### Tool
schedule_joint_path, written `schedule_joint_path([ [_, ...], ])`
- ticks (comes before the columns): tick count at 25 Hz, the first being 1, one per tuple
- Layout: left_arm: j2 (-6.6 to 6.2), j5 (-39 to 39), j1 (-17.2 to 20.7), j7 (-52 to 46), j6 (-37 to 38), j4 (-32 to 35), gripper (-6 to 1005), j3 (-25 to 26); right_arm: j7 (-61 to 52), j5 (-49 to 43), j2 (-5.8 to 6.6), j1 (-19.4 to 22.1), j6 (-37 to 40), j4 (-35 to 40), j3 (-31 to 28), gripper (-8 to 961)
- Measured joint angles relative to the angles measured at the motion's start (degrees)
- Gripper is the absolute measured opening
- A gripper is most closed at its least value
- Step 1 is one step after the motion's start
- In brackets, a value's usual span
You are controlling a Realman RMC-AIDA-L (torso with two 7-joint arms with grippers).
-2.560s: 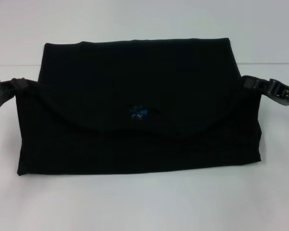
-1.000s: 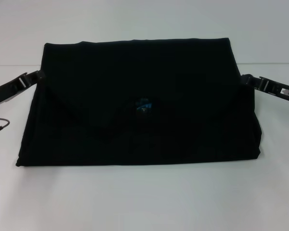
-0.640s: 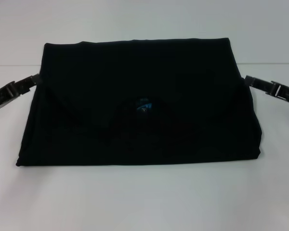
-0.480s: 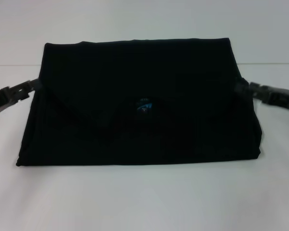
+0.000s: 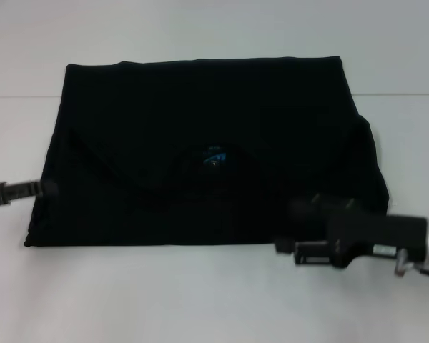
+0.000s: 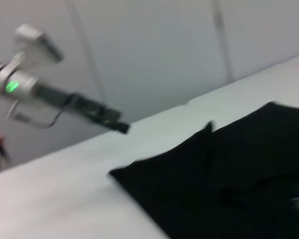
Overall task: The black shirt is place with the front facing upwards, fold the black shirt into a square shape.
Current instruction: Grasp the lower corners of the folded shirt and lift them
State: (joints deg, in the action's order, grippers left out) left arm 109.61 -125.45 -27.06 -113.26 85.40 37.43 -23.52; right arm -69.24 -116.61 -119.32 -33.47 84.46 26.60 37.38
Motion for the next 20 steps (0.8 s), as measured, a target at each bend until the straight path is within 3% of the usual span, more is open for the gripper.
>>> schedule_joint_path([
  [3,0.15,-4.2,-0.6,-1.1,-2.0,0.1,804,-0.4,3.7,0.0,-0.64,0.3,-0.4,-1.6,1.8,897],
  [10,1.37,-8.7,-0.9,-1.6,-6.0,0.1,841,-0.5,4.7,0.0,-0.61,0.0,-1.6,-3.8,2.2,898],
  [20,2.19,-9.5,-1.1,-1.4,-9.7,-0.5,839,-1.6,4.3,0.0,-0.59,-0.3,-1.7,-3.8,2.3,894],
])
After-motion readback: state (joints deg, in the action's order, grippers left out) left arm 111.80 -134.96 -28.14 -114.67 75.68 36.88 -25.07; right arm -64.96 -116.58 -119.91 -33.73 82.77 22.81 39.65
